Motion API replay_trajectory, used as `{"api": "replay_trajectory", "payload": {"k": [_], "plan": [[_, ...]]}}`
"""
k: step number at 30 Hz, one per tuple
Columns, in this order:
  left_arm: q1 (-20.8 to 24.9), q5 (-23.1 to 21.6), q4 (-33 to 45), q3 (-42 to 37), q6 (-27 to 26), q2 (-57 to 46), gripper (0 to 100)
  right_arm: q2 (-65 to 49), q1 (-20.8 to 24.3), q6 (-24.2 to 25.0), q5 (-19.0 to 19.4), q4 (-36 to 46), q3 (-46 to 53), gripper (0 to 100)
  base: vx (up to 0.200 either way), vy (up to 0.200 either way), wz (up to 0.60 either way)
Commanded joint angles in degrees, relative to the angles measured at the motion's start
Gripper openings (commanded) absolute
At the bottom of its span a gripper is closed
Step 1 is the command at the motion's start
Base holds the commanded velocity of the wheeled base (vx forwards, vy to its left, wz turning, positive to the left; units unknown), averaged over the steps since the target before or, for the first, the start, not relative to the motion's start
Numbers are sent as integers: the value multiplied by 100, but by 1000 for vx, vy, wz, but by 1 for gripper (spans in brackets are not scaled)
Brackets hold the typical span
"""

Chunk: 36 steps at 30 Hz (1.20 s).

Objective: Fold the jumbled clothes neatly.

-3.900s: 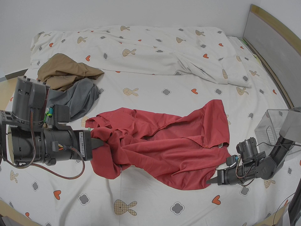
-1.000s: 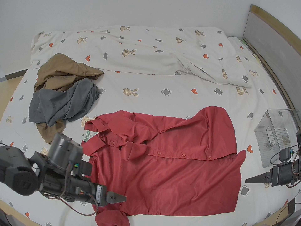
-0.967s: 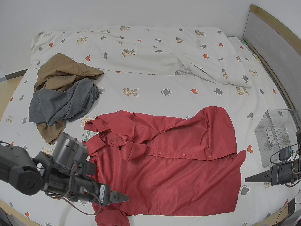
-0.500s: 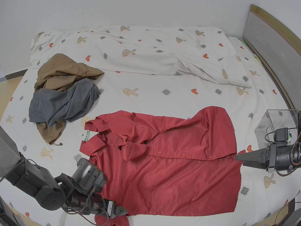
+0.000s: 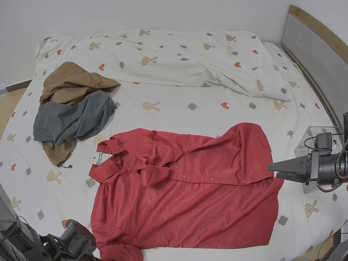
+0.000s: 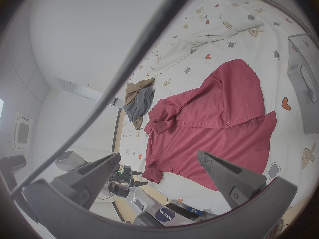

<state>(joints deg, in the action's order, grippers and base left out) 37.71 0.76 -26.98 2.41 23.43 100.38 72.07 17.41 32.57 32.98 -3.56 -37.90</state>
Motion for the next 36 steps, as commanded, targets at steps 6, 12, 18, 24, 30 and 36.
{"api": "replay_trajectory", "payload": {"k": [6,12,18,24,30,36], "plan": [[-88,4,158,286,-58,-1082,100,193,8,-5,-28,-13,-60,100,0,0,0],[-106,-366,193,892,-40,-1055,100,738,-53,-41,-740,-13,20,100,0,0,0],[-106,-726,281,1174,-23,-387,100,1037,-62,-49,-1469,-13,424,100,0,0,0],[-88,-805,263,1288,-14,52,100,1107,-9,-67,-1355,-22,450,100,0,0,0],[9,-1543,659,1270,48,-124,100,1204,70,-58,-1355,-31,336,100,0,0,0],[105,-2009,2030,1323,21,-554,100,1213,52,-41,-1355,-31,160,100,0,0,0]]}}
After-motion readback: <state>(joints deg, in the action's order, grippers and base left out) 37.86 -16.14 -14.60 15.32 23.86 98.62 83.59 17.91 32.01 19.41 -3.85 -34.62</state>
